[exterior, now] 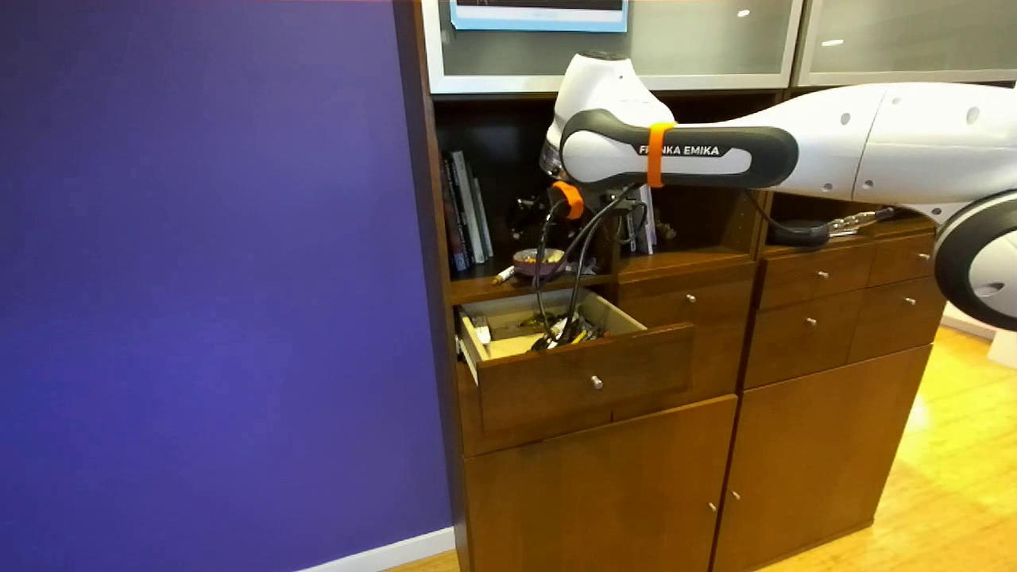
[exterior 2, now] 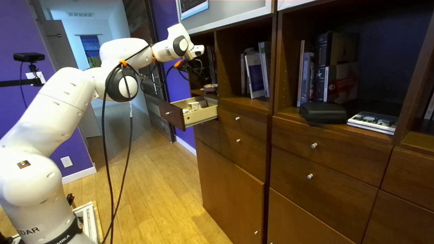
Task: Remove the bowl from the open drawer and put it on the counter
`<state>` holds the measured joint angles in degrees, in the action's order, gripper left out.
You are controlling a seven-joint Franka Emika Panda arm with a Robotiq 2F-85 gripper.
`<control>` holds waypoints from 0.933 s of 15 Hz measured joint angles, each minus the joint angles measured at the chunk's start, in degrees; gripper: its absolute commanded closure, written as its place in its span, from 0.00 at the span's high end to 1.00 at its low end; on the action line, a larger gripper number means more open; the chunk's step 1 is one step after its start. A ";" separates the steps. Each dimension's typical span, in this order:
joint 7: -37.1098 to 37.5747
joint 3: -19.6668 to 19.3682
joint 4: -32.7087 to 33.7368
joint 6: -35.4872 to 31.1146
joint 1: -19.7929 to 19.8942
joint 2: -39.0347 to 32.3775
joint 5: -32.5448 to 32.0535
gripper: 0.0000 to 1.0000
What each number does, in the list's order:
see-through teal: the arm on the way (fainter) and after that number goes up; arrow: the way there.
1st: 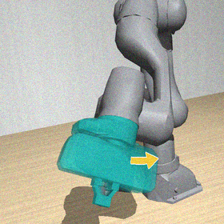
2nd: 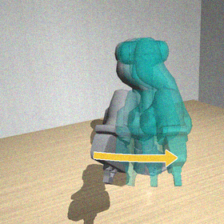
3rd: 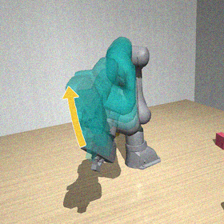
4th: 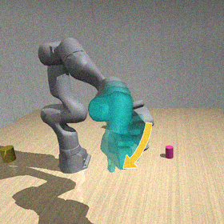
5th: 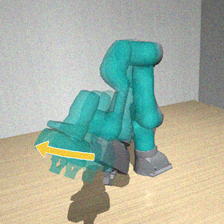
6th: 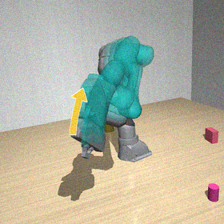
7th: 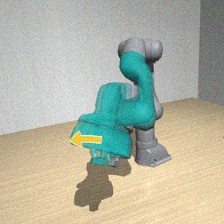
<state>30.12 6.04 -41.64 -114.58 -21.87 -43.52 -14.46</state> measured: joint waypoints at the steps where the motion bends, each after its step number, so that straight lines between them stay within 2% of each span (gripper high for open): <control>1: -1.68 0.01 -1.04 0.00 -0.32 1.14 -0.33 1.00; 4: -5.99 0.45 -6.56 0.60 -0.62 6.44 -0.44 1.00; 9: -11.89 3.39 -18.66 2.21 -0.23 16.41 0.98 1.00; 14: -12.43 4.74 -31.46 2.76 0.62 26.01 4.89 1.00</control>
<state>17.69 10.78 -73.10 -111.82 -21.25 -17.52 -9.57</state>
